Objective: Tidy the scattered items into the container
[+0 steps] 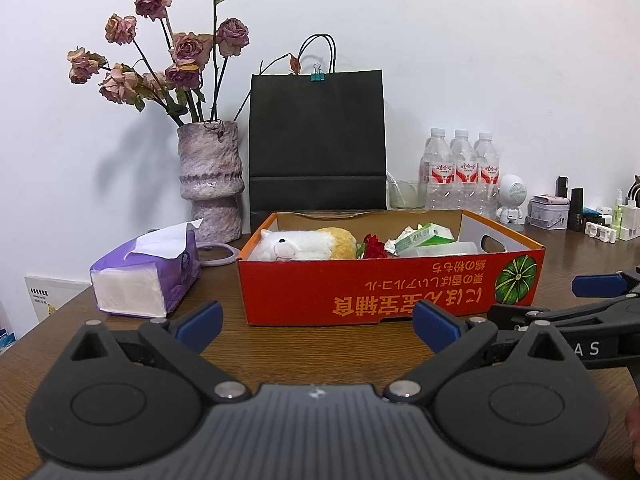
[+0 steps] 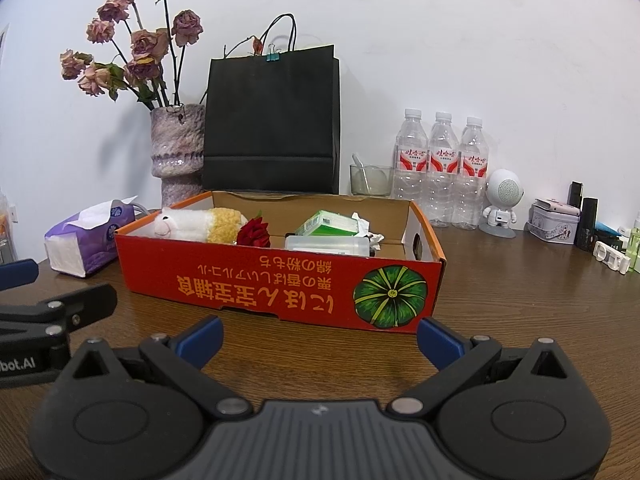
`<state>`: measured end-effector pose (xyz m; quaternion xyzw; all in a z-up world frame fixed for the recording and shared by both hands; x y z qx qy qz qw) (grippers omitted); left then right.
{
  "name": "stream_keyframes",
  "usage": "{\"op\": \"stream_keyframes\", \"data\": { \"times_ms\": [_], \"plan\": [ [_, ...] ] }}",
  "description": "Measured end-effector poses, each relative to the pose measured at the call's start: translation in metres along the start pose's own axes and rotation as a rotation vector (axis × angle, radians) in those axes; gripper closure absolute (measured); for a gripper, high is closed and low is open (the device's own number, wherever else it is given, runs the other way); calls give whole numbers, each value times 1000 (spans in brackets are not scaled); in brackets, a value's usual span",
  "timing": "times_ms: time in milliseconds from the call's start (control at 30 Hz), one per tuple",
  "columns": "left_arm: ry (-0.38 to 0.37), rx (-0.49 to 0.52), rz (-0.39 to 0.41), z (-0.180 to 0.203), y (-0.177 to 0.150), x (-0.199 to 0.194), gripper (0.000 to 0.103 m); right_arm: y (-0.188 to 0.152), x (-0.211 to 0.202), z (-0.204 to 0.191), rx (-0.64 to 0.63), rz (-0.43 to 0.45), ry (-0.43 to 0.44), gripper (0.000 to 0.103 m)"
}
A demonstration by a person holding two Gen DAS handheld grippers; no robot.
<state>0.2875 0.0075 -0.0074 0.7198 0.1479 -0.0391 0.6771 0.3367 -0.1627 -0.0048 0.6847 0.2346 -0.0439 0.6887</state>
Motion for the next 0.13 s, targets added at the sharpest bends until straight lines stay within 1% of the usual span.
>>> {"op": "stream_keyframes", "data": {
  "times_ms": [133],
  "plan": [
    [-1,1,4,0,1,0,0,0,0,0,-2,2,0,0]
  ]
}}
Point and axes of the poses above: each gripper's, at about its wrist camera, not at the fingertips, and x roughly the way its jaws point, z to its right, y to its top, the point moved 8 cm from there along x, roughly the way its jaws point, and after that the axes turned 7 degrees about y, right-handed, at the moved point
